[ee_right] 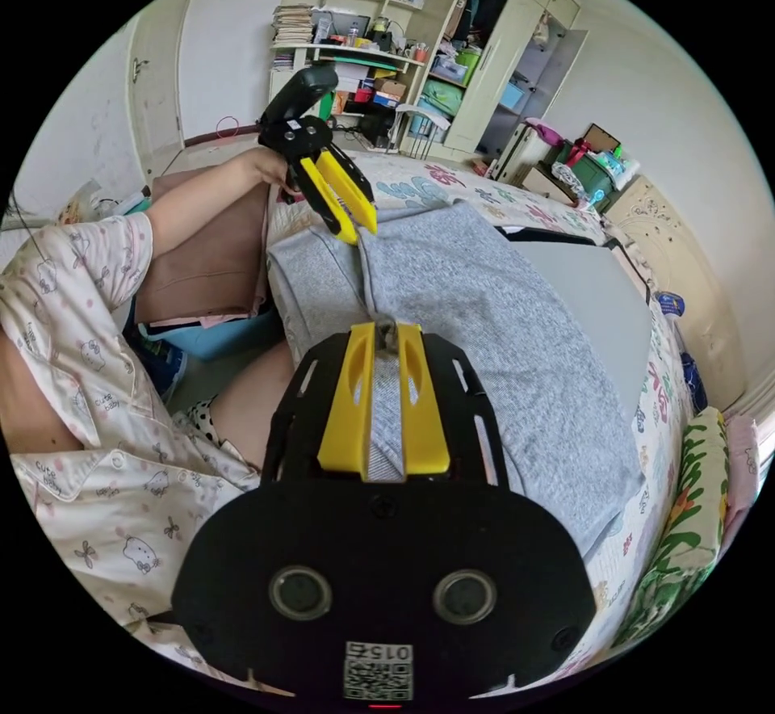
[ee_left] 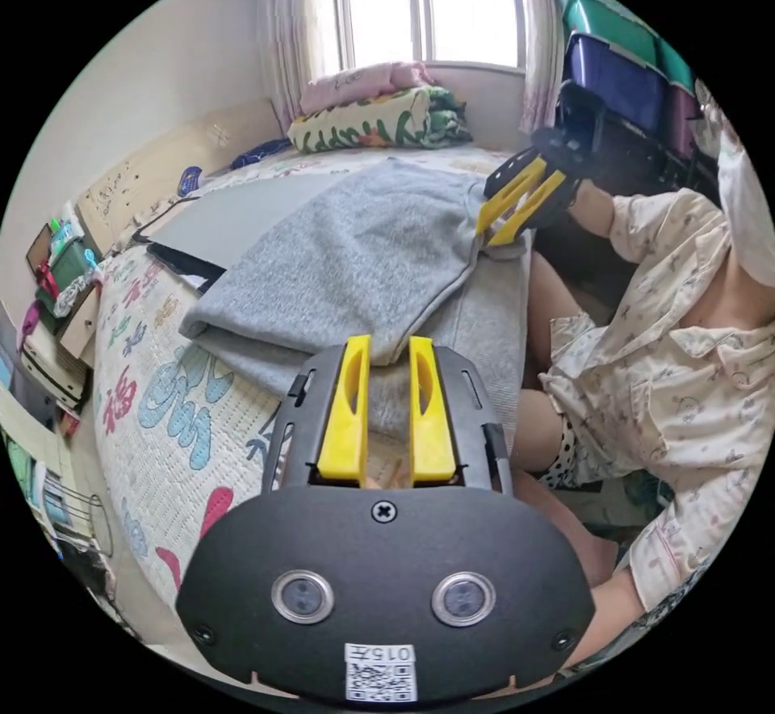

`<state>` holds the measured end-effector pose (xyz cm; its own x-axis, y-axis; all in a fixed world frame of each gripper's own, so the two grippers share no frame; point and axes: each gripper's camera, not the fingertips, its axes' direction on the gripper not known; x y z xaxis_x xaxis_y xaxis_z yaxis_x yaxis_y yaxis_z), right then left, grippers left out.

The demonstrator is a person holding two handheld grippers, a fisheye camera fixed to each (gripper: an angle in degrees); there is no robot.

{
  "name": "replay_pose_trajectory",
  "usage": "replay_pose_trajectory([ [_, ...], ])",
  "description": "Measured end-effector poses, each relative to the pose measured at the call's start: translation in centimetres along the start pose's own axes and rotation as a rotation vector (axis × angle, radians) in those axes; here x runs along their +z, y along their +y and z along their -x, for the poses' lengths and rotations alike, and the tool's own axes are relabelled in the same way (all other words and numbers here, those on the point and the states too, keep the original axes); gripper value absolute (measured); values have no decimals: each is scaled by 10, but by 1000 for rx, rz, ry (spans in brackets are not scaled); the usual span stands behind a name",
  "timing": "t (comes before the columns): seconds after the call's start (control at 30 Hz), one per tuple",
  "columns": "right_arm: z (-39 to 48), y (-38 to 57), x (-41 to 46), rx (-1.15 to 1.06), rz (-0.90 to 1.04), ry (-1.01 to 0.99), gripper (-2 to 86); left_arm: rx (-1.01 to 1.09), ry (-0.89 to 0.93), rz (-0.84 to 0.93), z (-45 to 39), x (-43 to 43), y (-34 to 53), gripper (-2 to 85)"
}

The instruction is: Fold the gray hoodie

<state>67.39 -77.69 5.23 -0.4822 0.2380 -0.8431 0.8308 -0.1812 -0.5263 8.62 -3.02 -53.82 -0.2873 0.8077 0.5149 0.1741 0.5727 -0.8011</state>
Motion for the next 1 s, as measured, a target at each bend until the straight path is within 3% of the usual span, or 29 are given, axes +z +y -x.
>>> replay_pose_trajectory([
  [0.3, -15, 9, -41, -40, 61, -15, -3, 52, -154, -111, -39, -12, 84, 14],
  [0.5, -60, 12, -84, 19, 40, -176, -6, 25, -142, -19, -36, 39, 145, 15],
  [0.67, -106, 52, -196, 108, -202, -274, 4, -71, -175, -159, -35, -1, 200, 38],
  [0.83, -137, 147, -313, 264, -414, -32, 52, -132, -199, -289, -76, -39, 217, 73],
  [0.93, -149, 205, -340, 436, -411, 171, 62, -78, -202, -338, -122, -13, 216, 88],
  [1.0, -152, 231, -342, 507, -403, 187, 70, -36, -215, -378, -147, 18, 219, 93],
])
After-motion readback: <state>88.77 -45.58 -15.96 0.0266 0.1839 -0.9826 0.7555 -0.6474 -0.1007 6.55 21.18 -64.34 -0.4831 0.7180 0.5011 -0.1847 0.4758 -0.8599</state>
